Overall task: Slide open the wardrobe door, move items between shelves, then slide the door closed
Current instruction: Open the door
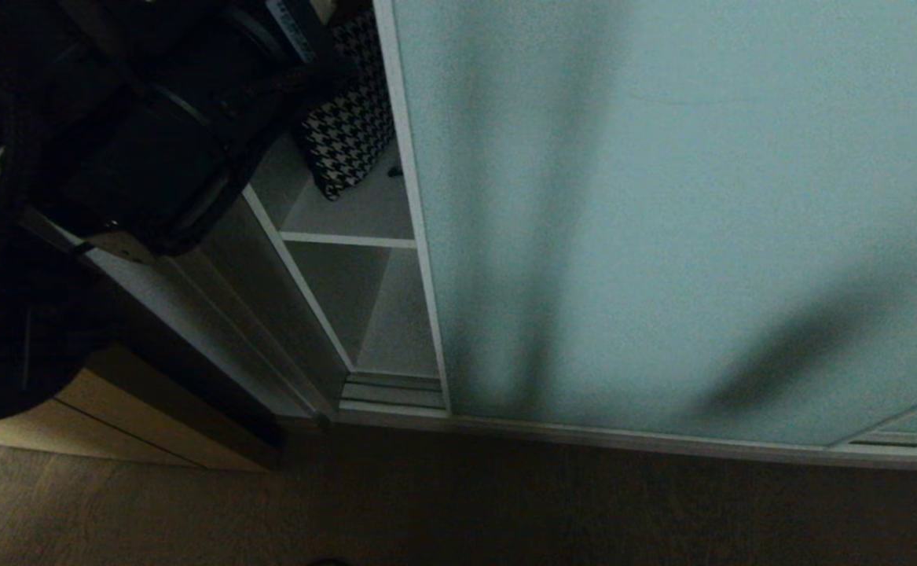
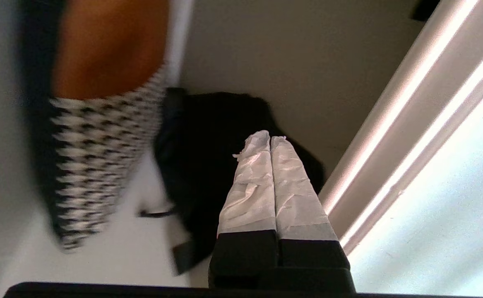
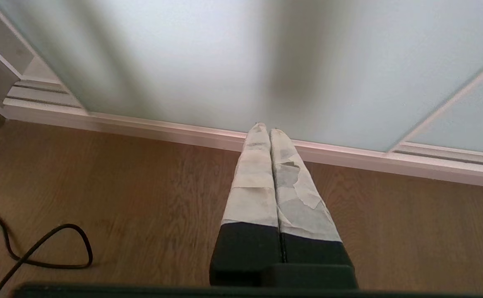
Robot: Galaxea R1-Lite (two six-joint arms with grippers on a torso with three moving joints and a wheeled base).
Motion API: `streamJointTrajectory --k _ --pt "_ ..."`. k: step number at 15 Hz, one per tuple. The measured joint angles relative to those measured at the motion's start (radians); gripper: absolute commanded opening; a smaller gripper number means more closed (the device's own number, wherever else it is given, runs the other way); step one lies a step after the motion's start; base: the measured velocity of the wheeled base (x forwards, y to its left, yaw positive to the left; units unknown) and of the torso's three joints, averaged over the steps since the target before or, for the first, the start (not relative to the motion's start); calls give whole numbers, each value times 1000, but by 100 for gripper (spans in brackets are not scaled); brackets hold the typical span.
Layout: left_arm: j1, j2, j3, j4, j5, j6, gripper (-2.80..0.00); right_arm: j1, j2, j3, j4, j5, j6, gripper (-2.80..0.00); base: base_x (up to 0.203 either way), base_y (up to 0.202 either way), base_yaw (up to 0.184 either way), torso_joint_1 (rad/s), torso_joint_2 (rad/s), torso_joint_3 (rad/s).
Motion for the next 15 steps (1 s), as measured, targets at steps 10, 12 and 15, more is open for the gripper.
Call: streamJointTrajectory --k 10,12,15 --pt "-164 233 -189 -36 21 -8 -280 0 0 0 0 0 -1 -280 0 0 0 0 0 0" --pt "-199 276 -239 -36 30 -7 -280 0 0 0 0 1 -1 -280 0 0 0 0 0 0" --pt "-241 324 -282 -35 40 -6 -280 0 0 0 0 0 0 -280 0 0 0 0 0 0"
